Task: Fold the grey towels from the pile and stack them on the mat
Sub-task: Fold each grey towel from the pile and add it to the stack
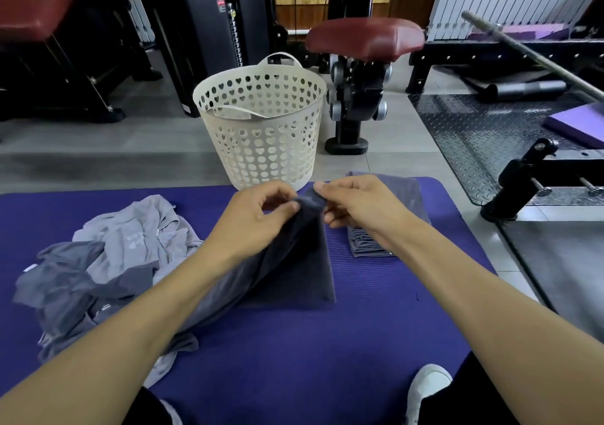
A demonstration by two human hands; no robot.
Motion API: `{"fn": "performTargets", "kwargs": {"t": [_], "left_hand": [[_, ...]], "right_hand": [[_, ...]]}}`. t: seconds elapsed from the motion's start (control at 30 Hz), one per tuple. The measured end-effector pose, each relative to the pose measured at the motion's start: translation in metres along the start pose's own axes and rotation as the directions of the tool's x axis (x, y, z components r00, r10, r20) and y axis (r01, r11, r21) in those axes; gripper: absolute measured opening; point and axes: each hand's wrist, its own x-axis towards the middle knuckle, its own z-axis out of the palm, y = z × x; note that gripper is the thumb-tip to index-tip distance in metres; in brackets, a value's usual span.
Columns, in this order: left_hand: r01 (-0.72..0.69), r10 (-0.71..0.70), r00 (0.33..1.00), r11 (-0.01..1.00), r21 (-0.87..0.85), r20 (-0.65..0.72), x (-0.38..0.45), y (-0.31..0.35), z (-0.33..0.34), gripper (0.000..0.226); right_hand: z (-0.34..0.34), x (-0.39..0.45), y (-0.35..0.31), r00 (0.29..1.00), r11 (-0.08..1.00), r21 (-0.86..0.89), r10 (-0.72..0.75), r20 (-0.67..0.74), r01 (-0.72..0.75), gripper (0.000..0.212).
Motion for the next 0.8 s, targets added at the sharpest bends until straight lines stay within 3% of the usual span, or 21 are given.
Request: {"fn": "performTargets", "kwargs": {"t": [0.1,0.2,0.33,0.47,0.67,0.73,0.8], "left_hand": [[0.114,-0.126,0.990,0.979,-0.169,-0.066,0.006,0.002,-0.011,0.014],[0.141,-0.162,0.984,0.964,-0.227,-0.075,0.006,0.003,-0.022,0.020],[0.143,-0.178,0.980,0.944,-0.297,-0.093,-0.002,0.007,-0.033,0.025],[0.152,-0.201,0.973,0.930,-0.335,-0.117,-0.011,0.005,-0.043,0.018],[0.175,-0.230,0.968,0.909,-0.378,-0.105,-0.018,0.002,-0.051,0.019],[0.198,-0.249,0.959,0.930,-0.311,-0.133,-0.019,-0.001,-0.053,0.015],[0.229,-0.219,0.944,0.973,0.013,-0.248,-0.017,-0.011,-0.059,0.011]], "right_hand": [[-0.003,0.000,0.003,0.999,0.996,-0.079,-0.034,-0.019,0.032,0.026],[-0.003,0.002,0.011,0.998,0.978,-0.195,-0.070,0.000,0.068,0.013],[0.009,0.007,0.022,0.990,0.939,-0.328,-0.063,0.126,0.102,0.035],[0.028,0.010,0.021,0.967,0.936,-0.308,-0.101,0.233,0.172,0.046],[0.042,0.015,0.020,0.946,0.925,-0.320,-0.101,0.309,0.203,0.027],[0.044,0.014,0.021,0.937,0.913,-0.341,-0.107,0.333,0.225,0.020],[0.045,0.012,0.018,0.943,0.916,-0.330,-0.121,0.310,0.226,0.016]]}}
